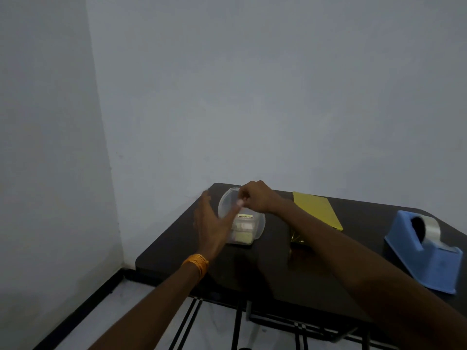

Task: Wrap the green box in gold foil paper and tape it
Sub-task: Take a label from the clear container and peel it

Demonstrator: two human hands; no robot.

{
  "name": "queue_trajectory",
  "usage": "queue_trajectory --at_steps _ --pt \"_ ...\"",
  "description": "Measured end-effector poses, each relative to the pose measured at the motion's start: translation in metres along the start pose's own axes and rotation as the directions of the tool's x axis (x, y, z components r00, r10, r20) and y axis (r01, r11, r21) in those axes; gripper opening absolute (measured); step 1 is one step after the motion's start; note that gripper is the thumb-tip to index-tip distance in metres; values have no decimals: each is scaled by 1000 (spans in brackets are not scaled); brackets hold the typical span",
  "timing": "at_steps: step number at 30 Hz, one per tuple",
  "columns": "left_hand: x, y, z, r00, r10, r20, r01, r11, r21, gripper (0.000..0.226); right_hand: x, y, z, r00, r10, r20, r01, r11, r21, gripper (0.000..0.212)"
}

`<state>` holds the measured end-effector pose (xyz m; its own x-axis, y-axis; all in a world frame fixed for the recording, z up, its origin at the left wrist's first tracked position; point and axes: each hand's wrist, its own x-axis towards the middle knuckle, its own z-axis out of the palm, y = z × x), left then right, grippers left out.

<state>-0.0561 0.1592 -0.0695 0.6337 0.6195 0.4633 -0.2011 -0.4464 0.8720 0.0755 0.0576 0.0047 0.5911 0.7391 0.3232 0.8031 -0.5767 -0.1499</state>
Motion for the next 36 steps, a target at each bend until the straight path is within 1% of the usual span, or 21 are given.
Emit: queue_trajectory --at_steps 3,5,7,12,14,17,22,24,27,29,30,32,33,36 --pt "18 8 -7 995 -43 -87 29 988 -154 62 15 -8 7 986 19 163 12 983 -184 27" --pt "31 12 -9 990 -63 -130 40 984 -175 46 25 -11 13 952 72 298 12 963 -270 38" --pt "41 15 -8 986 -80 -144 55 984 -170 43 34 -10 21 907 134 399 -1 948 -318 42" --pt "59 11 -3 983 -113 -144 87 980 -178 37 49 -12 33 799 250 548 -45 932 -359 35" --pt "62 9 -2 984 -108 -142 83 982 -172 36 51 -14 36 798 246 550 -24 925 -379 32" --pt "63 10 0 985 -108 -138 83 981 -175 33 50 -17 38 837 201 509 5 927 -375 30" --pt "61 15 4 990 -71 -126 48 982 -181 24 40 -20 27 881 117 458 -2 969 -245 25" --pt "60 18 4 989 -56 -134 29 981 -191 21 35 -16 22 906 90 412 -8 980 -197 26" --pt "60 24 5 987 -22 -158 -7 984 -178 20 28 -10 10 967 48 251 -17 992 -125 28" --pt "59 30 5 986 10 -164 -32 990 -134 20 21 -7 0 996 38 76 -37 999 -9 25" --pt "58 33 6 987 28 -160 -46 993 -108 20 16 -5 -7 998 62 -21 -60 995 83 24" --pt "56 41 9 989 66 -133 -77 994 -78 21 5 1 -19 969 182 -168 -121 940 319 22" --pt "53 47 12 990 89 -110 -98 992 -78 21 -1 5 -26 943 260 -207 -148 886 439 22" --pt "44 59 28 987 158 14 -156 982 -104 24 -22 19 -43 865 448 -228 -145 657 740 21"
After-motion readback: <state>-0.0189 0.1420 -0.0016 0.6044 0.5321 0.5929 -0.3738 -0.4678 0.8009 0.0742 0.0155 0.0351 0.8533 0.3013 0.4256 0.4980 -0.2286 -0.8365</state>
